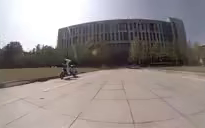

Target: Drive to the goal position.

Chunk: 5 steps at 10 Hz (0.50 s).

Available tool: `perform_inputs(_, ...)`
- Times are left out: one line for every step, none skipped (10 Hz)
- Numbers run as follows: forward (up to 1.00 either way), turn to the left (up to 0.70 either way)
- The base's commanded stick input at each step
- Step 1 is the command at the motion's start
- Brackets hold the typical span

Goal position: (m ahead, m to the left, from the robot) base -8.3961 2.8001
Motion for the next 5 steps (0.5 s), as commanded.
perform_inputs(0.6, 0.0)
perform_inputs(0.6, 0.0)
perform_inputs(0.6, 0.0)
perform_inputs(0.6, 0.0)
perform_inputs(0.6, 0.0)
